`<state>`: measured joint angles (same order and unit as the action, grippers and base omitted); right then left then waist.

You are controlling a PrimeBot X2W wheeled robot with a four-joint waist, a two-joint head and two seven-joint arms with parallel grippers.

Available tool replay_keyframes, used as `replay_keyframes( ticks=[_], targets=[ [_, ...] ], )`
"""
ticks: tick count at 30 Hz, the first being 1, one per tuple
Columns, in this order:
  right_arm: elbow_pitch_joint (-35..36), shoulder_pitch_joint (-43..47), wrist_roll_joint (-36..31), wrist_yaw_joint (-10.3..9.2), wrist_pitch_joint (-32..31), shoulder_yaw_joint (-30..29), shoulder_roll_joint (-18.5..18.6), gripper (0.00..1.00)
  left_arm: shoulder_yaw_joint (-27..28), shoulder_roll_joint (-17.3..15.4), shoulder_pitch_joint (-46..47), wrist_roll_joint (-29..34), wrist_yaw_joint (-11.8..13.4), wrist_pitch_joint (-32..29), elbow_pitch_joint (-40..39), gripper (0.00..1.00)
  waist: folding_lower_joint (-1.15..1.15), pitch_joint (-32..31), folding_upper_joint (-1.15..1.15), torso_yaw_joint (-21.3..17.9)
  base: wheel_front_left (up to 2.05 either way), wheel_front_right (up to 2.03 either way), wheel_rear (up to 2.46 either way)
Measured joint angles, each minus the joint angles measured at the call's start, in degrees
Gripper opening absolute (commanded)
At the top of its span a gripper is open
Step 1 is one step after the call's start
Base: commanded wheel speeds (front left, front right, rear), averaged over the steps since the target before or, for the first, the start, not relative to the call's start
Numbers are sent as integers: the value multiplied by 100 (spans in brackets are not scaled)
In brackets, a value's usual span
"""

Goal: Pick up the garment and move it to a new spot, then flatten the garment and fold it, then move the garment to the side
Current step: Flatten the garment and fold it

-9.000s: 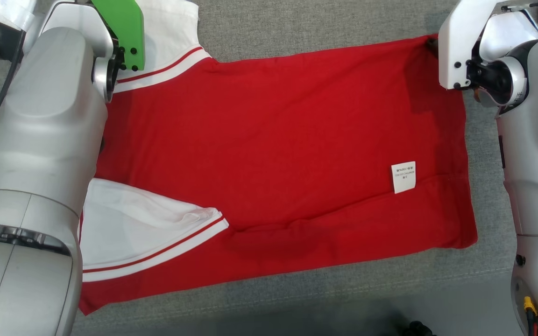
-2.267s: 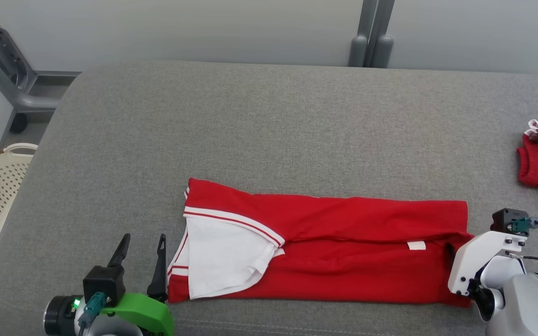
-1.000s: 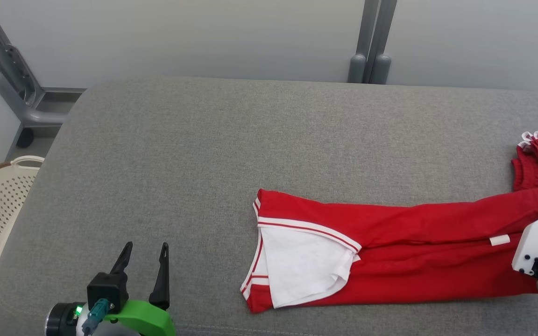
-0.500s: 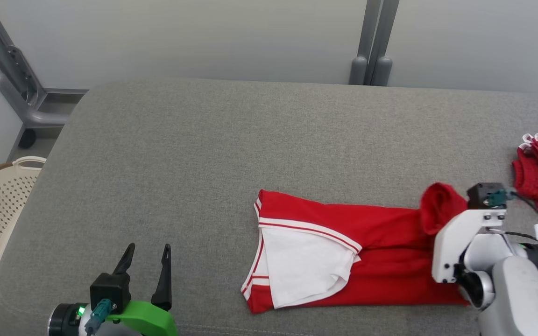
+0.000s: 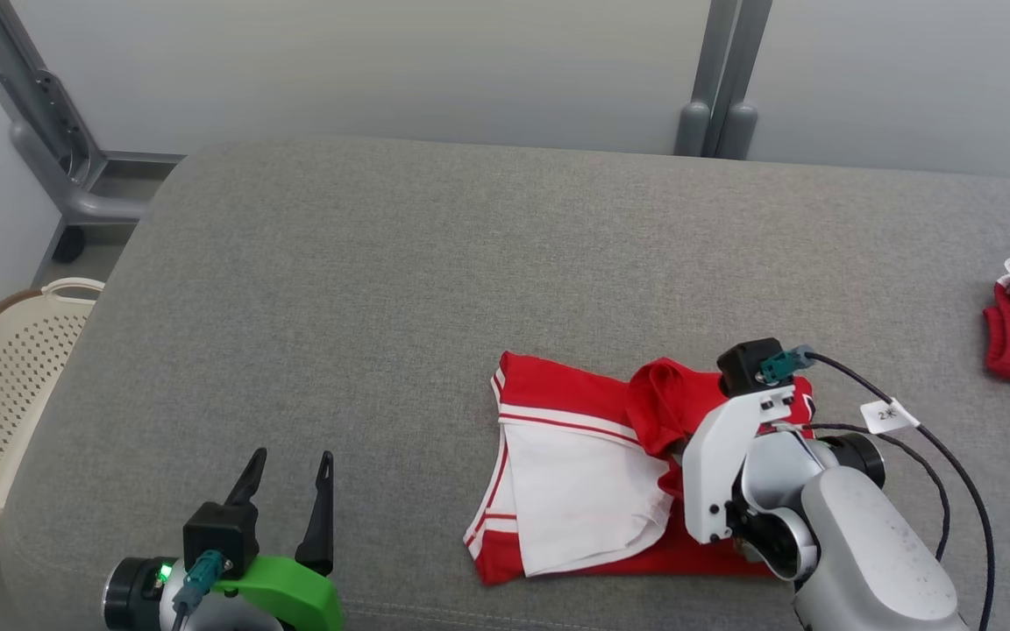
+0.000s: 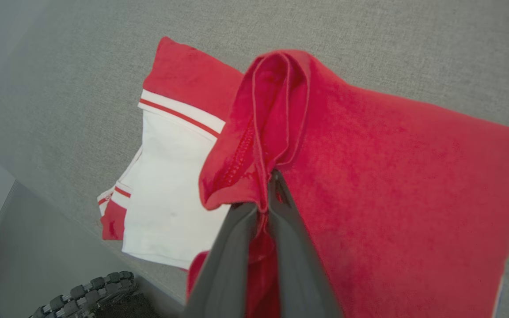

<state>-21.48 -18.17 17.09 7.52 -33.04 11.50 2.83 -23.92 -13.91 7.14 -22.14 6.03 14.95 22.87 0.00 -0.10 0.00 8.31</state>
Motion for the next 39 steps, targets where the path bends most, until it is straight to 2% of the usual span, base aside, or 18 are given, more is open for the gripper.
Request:
replay_keyframes(
  ticks=[10,29,30,31,39],
  targets=[
    [-804,-680,368,-2,344,828,-5,0,-97,16,149,11,-51,0,100,100,0,41,0,173,0,0,0],
    [-2170,-1408,1279,-2,1116,1889,-5,0,-365,140,292,59,-153,0,291,100,0,18,0,583,0,0,0],
    [-2227,-1423,1301,-3,1157,1913,-5,16,-365,134,296,59,-153,0,299,100,0,21,0,598,0,0,0],
    [-2274,-1432,1354,-3,1187,1930,-2,100,-365,127,300,58,-153,0,304,100,0,23,0,607,0,0,0],
    [-2325,-1768,1963,-3,1956,1939,-7,100,-328,84,288,43,-94,1,280,100,0,1,0,460,0,0,0]
  ],
)
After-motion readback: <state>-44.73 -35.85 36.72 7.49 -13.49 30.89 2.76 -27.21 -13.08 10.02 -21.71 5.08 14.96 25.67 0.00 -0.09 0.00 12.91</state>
